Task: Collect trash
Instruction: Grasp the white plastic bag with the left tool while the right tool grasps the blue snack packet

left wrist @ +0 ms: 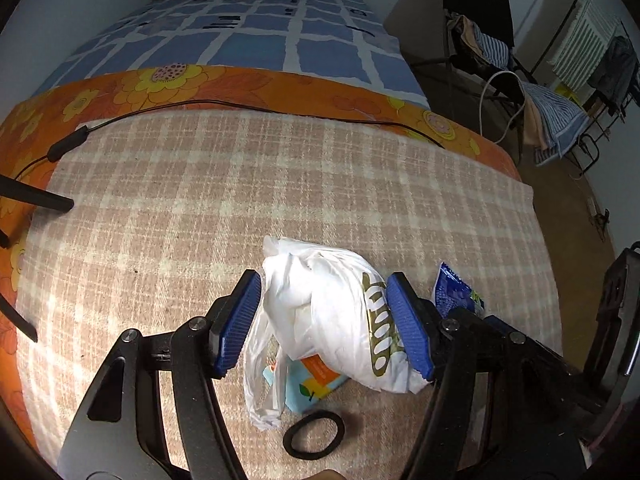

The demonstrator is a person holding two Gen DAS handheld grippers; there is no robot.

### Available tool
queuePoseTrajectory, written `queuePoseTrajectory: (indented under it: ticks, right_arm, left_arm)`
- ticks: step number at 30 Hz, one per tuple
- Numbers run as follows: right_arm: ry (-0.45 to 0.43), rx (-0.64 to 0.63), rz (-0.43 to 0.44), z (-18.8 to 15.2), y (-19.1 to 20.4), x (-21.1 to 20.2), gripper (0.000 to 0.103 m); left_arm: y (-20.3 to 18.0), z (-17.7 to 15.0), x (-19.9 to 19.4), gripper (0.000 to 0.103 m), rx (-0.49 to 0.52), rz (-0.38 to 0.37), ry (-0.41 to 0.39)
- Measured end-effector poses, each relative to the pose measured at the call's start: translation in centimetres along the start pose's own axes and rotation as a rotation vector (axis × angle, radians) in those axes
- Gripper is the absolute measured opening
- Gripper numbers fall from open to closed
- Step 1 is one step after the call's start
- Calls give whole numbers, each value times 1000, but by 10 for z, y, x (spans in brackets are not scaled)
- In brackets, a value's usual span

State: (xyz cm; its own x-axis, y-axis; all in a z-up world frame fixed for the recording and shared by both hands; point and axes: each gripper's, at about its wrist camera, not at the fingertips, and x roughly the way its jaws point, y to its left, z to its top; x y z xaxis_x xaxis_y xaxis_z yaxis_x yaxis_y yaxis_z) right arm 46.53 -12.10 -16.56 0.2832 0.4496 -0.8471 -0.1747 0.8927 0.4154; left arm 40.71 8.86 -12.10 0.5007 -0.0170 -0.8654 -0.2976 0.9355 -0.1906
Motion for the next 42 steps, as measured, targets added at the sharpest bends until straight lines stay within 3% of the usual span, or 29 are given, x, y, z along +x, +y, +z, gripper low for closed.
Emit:
queuePoseTrajectory:
  ticks: [4,9,13,14,17,22,32,42]
  right_arm:
    - [-4,-16,-28,4,6,6,86]
    - [0,-94,-89,9,17,11,79]
    - [14,-110,-100,7,20,12,78]
    - [14,-125,-109,6,24,12,74]
    - [27,-142,-84,4,28,11,59]
    - [32,-164,-50,-1,28,8,49]
    - [-11,-222,-19,-24,34,-27,46]
    - [-50,-335,19,-63,50,-99,46]
  left_arm:
    - [2,1,7,64,21,5,21]
    - [14,-1,1,45,14,-13,-8]
    - [21,-4,-8,39,19,-1,-37]
    - [23,-5,-11,38,18,3,-46]
    - [29,-7,-17,36,15,0,-54]
    - [34,-14,-29,34,33,12,-75]
    - [32,-30,-71,33,62,8,-132]
    - [38,-66,-142,33,85,-22,-176]
